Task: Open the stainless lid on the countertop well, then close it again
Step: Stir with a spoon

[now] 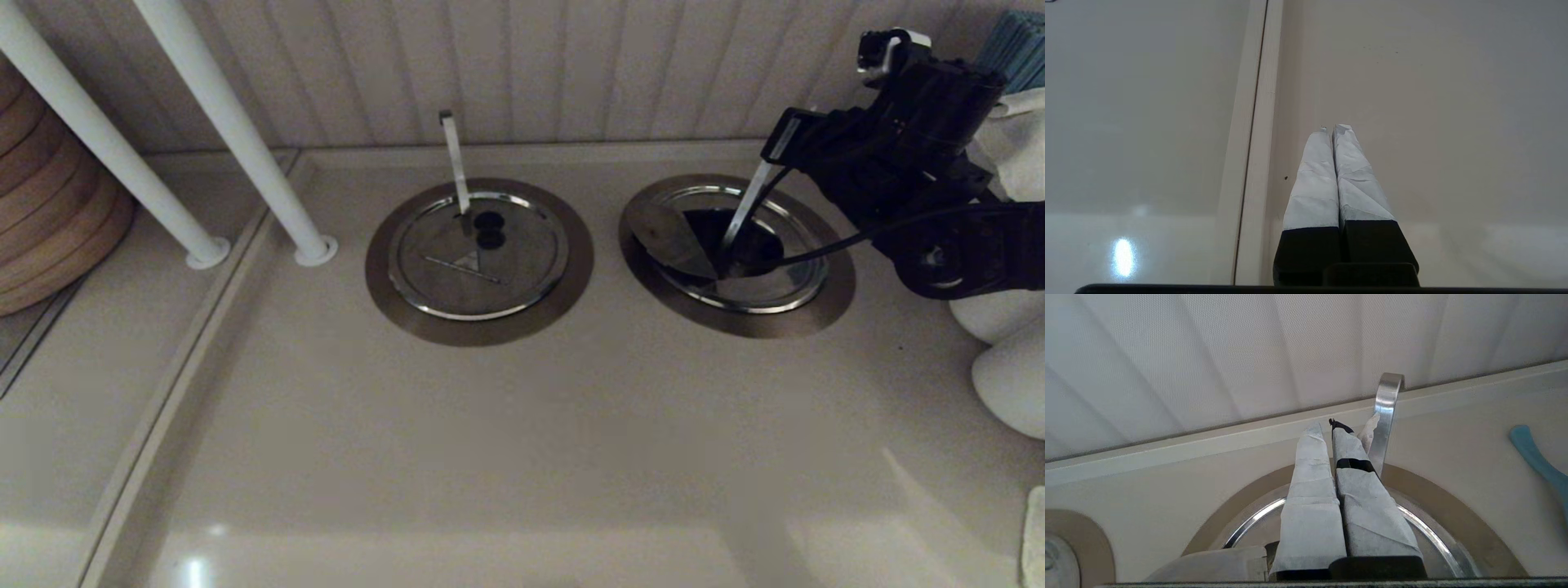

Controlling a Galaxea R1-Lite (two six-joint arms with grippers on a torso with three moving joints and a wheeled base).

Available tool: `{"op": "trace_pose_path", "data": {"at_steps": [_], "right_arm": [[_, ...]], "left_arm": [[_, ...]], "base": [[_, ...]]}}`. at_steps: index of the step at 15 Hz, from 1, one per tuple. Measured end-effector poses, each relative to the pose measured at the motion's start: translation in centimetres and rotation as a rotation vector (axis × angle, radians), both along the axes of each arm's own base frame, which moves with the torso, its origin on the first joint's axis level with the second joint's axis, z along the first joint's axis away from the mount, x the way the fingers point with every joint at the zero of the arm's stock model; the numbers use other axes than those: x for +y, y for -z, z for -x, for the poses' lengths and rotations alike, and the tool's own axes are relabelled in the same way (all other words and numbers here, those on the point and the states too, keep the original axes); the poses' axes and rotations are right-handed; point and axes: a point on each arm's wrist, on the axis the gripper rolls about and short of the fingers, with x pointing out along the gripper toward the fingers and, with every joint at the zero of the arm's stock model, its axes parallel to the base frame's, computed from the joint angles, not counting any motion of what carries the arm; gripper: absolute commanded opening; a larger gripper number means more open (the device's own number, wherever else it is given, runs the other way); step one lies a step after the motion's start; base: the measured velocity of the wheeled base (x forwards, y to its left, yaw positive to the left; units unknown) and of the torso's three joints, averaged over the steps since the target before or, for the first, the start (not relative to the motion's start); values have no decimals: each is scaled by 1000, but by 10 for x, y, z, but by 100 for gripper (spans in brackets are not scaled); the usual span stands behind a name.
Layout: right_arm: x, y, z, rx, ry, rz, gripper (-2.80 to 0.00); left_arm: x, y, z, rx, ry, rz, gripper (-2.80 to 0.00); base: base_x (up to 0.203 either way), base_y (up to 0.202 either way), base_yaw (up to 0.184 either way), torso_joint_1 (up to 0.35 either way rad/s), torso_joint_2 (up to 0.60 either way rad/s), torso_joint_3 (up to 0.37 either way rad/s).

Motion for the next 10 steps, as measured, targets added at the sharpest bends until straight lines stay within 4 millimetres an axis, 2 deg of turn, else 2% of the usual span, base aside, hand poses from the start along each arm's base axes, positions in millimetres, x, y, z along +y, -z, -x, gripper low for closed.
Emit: {"op": "trace_pose_path", "data": {"at_steps": [3, 4, 5, 10], "right_arm": [[4, 6, -1, 45, -8, 13, -280], [5, 10, -2, 75, -8, 28, -25], [6, 14, -3, 96, -7, 39, 0], [7, 23, -10, 124, 11, 76, 0]], "left_arm": [[0, 0, 0, 0, 0, 1, -280], [0, 0, 0, 0, 0, 1, -280], [0, 0, 0, 0, 0, 0, -280], [0, 0, 0, 0, 0, 0, -280]], "base": [[0, 0, 0, 0, 0, 0], [0, 0, 0, 0, 0, 0], [0, 0, 0, 0, 0, 0], [0, 0, 0, 0, 0, 0]]}}
